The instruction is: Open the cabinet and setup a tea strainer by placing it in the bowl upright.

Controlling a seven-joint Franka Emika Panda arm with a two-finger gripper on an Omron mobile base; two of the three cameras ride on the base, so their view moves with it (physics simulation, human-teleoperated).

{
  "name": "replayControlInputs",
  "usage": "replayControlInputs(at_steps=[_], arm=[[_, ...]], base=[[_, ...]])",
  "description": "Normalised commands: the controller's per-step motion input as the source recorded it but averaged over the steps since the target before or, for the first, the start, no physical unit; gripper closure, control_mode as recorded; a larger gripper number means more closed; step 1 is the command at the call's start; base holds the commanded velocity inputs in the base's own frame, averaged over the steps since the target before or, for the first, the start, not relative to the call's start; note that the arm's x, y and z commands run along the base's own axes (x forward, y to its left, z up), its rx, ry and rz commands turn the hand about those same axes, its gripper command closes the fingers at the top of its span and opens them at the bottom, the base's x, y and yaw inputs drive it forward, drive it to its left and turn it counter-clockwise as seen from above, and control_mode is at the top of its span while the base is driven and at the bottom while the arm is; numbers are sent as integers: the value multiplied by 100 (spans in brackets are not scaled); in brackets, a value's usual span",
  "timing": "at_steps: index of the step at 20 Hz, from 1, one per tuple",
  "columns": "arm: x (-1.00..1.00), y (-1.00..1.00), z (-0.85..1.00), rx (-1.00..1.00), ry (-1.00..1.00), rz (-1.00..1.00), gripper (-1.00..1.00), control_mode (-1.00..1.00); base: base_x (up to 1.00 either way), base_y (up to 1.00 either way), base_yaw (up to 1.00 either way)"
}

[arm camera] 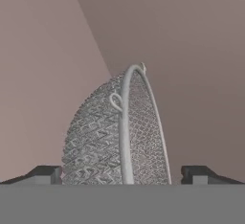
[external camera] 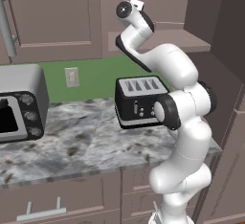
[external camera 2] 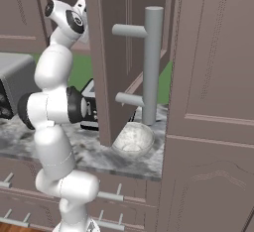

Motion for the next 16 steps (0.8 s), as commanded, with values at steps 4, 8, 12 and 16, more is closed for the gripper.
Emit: replayControlInputs(at_steps=[4, 8, 12, 16], arm=[[0, 0, 0, 0, 0, 0, -100, -100], [0, 0, 0, 0, 0, 0, 100, -100], [0, 0, 0, 0, 0, 0, 100, -100], [0, 0, 0, 0, 0, 0, 100, -100]], base=[[0, 0, 0], [0, 0, 0], [0, 0, 0], [0, 0, 0]])
